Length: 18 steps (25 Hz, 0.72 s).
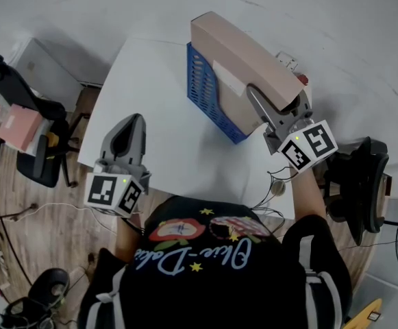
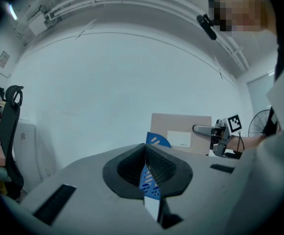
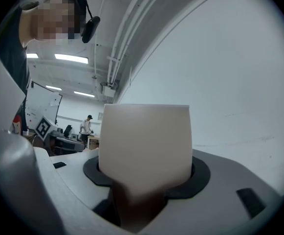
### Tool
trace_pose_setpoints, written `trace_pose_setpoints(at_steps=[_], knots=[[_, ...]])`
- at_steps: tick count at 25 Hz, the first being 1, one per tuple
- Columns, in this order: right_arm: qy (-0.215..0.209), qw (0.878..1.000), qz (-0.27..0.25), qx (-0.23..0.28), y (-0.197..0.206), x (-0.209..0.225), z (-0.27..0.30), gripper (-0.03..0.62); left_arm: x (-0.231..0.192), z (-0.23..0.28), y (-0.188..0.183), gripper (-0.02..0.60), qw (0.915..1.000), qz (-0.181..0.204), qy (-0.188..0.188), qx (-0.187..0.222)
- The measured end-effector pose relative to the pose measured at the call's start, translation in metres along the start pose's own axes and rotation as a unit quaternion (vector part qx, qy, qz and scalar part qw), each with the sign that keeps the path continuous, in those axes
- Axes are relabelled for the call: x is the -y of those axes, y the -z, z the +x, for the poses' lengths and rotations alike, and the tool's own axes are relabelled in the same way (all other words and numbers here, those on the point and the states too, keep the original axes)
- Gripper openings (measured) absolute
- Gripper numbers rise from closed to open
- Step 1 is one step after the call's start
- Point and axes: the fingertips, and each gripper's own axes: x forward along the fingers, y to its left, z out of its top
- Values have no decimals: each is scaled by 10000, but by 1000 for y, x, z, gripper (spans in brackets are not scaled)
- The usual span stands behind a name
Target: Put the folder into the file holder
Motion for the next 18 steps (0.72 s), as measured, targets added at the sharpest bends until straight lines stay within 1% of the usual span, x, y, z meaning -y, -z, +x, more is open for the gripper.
trace_pose_setpoints(at_steps=[18], knots=[[73,10000,24,-39,18,4,-3,250,-1,-2,0,5,10000,-8,-32,-1]])
